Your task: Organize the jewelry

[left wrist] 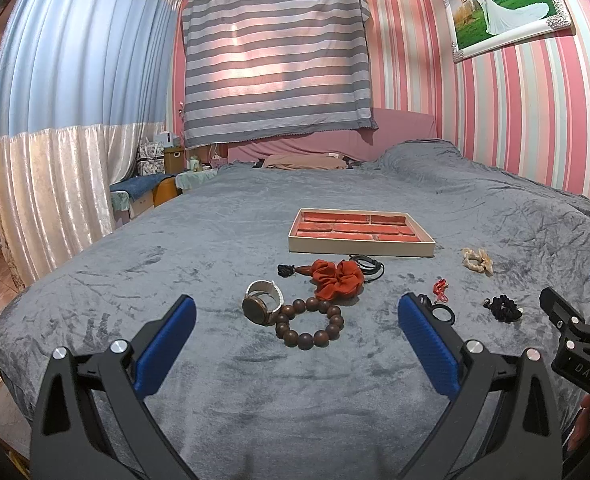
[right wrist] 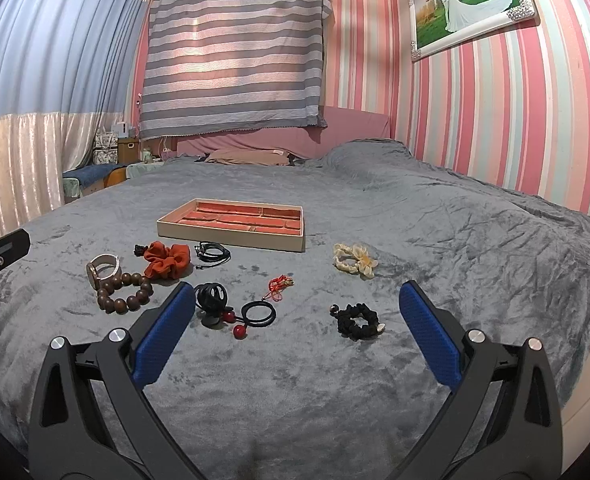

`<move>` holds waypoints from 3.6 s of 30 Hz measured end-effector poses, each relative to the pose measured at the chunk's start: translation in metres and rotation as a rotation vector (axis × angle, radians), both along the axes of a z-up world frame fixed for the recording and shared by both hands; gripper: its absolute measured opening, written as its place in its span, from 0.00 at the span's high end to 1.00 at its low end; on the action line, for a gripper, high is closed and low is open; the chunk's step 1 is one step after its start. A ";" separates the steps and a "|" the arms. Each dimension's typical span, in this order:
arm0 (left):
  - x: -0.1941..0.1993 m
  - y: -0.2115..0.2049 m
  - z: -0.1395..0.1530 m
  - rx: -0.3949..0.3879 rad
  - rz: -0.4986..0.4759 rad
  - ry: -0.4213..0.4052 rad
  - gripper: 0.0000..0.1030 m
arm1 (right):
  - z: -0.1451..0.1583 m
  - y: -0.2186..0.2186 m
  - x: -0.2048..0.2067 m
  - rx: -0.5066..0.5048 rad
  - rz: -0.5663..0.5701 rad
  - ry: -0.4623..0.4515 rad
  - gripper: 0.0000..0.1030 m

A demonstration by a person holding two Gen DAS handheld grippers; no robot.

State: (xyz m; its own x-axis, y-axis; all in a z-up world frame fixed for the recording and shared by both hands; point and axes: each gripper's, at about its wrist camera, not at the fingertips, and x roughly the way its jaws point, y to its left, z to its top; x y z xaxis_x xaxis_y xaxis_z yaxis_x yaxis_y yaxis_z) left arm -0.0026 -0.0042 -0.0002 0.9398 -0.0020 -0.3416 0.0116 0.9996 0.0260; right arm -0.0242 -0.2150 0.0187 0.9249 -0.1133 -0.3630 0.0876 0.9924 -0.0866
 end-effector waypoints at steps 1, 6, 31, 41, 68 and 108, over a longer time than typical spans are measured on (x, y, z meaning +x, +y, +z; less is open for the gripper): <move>0.000 0.000 0.000 0.001 0.000 0.001 0.04 | 0.000 -0.001 0.000 0.000 0.000 0.001 0.04; 0.001 0.000 -0.002 0.000 -0.001 0.004 0.04 | 0.000 0.001 0.001 -0.002 -0.003 0.003 0.04; 0.022 0.009 -0.021 0.001 -0.012 0.067 0.04 | -0.023 0.002 0.020 -0.048 -0.001 0.068 0.04; 0.053 0.013 -0.031 0.015 -0.003 0.113 0.04 | -0.039 -0.010 0.049 -0.018 -0.017 0.164 0.04; 0.179 0.032 -0.099 -0.062 -0.010 0.448 0.26 | -0.090 -0.025 0.172 0.091 0.015 0.429 0.18; 0.209 0.017 -0.126 -0.029 -0.095 0.569 0.76 | -0.124 -0.039 0.210 0.137 0.065 0.583 0.96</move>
State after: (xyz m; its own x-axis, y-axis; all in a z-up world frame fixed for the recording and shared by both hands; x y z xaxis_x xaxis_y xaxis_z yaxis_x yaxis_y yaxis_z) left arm 0.2065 0.0126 -0.1265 0.6030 -0.0944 -0.7921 0.1056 0.9937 -0.0381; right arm 0.1860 -0.2537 -0.1048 0.5727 0.0210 -0.8195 0.0025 0.9996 0.0273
